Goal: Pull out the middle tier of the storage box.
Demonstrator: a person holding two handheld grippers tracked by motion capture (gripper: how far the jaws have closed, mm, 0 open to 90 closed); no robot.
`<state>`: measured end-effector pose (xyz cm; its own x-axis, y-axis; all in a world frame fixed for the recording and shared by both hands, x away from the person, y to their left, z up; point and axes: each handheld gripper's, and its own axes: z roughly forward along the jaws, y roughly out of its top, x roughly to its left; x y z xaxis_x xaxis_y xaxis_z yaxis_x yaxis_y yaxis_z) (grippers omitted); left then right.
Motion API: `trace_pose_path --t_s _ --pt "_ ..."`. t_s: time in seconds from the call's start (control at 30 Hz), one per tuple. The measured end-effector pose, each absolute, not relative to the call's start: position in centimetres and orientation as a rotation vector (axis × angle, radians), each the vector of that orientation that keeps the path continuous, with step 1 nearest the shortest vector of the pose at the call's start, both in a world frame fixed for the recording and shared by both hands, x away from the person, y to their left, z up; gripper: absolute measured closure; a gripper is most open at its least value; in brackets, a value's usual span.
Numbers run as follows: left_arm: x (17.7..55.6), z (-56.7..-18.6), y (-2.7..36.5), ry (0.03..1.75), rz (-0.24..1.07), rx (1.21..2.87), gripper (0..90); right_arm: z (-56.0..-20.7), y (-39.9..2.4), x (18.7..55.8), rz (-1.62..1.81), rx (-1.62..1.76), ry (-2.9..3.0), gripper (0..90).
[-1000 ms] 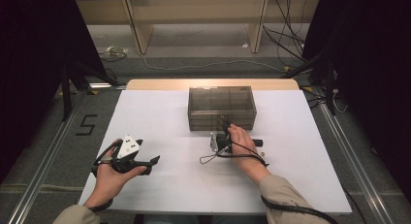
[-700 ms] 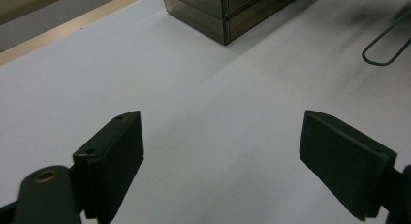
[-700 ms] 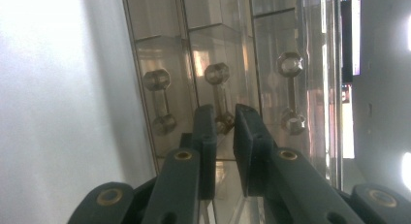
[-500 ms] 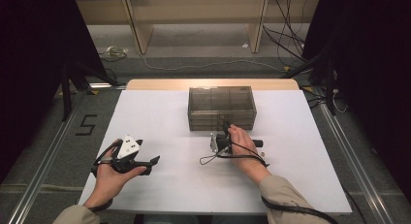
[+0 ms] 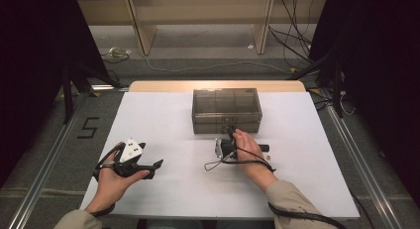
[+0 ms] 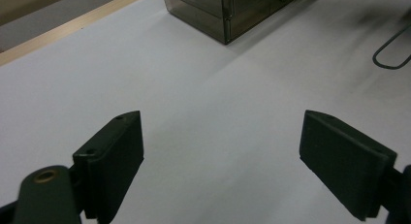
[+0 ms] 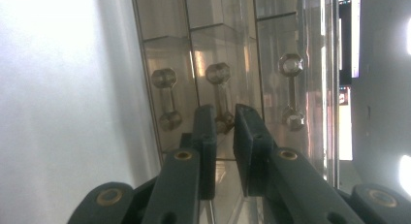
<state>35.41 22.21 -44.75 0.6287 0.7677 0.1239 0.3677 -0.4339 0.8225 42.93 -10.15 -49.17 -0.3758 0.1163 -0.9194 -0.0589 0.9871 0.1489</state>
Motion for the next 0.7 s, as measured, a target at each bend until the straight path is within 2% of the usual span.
trace_pose_path --t_s 0.13,0.17,0.2,0.33,0.7 --pt "35.4 -44.8 22.2 0.887 0.634 2.048 16.0 -49.1 -10.2 42.6 0.182 0.04 1.955 80.9" --pt "35.4 -44.8 22.2 0.887 0.634 2.048 16.0 -49.0 -10.2 42.5 0.181 0.038 1.957 89.2" --pt "35.4 -44.8 22.2 0.888 0.635 2.048 16.0 -48.8 -10.2 42.3 0.191 0.026 1.937 90.0" --pt "35.4 -44.8 22.2 0.888 0.634 2.046 16.0 -48.7 -10.5 42.2 0.187 0.046 2.005 82.8" --pt "35.3 -44.7 22.2 0.889 0.635 2.046 16.0 -46.4 -13.4 43.8 0.219 0.148 2.036 71.3"
